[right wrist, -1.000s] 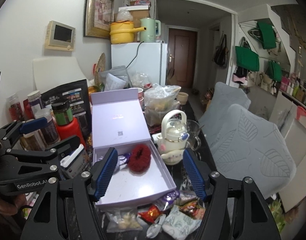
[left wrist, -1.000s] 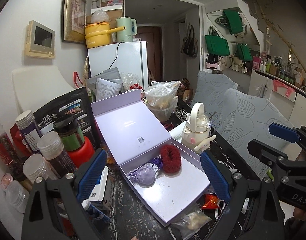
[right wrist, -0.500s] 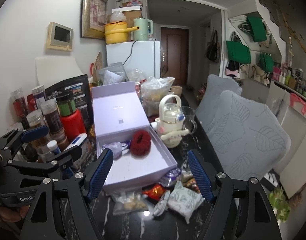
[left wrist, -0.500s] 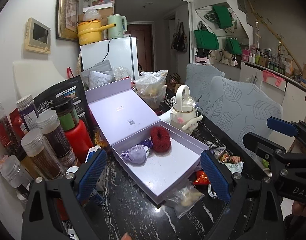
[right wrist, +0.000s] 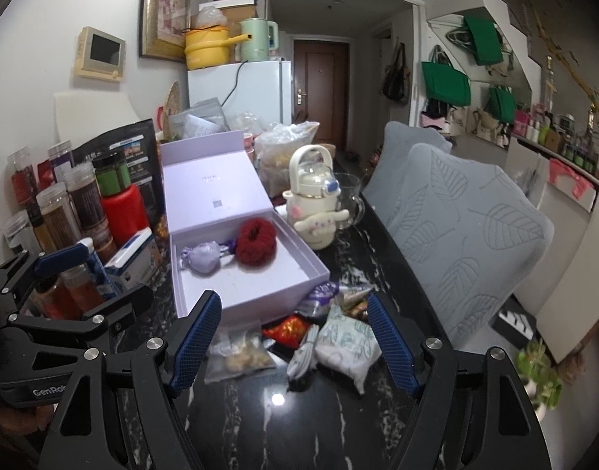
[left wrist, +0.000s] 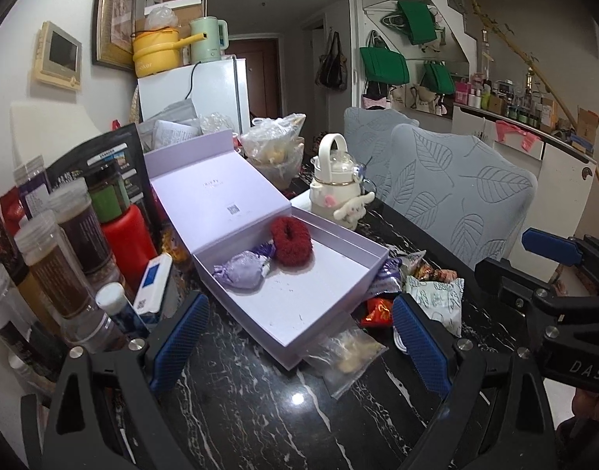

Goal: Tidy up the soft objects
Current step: 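Withdraw both grippers from the box back toward the table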

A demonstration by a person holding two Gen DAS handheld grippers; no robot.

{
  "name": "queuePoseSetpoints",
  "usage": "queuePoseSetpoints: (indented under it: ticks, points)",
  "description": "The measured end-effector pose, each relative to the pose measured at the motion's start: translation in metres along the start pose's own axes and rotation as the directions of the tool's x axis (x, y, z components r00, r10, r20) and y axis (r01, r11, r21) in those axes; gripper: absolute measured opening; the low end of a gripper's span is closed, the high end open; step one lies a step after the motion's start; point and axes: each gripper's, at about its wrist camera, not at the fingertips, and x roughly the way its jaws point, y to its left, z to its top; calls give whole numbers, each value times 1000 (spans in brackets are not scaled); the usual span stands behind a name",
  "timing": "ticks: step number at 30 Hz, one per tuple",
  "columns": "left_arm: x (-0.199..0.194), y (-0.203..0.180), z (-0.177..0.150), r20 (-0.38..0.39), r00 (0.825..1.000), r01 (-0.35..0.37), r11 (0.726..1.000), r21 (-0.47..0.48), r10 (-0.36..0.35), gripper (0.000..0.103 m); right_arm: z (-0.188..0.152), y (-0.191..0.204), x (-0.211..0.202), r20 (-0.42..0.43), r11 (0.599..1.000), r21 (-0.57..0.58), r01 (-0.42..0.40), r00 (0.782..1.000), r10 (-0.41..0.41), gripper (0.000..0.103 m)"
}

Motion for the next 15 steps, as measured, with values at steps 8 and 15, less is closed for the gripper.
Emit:
queuePoseSetpoints:
  ticks: [8,15]
  points:
    - [9,-4,-24,-40,998,43,999,-23,-44,96,-24,-5,6,-31,1000,26,14,999,-13,78]
    - [24,-8,-41,-83,993,78,996,-46,-81,96,-40,-15,15,-56,998,67,18,998,-14,78]
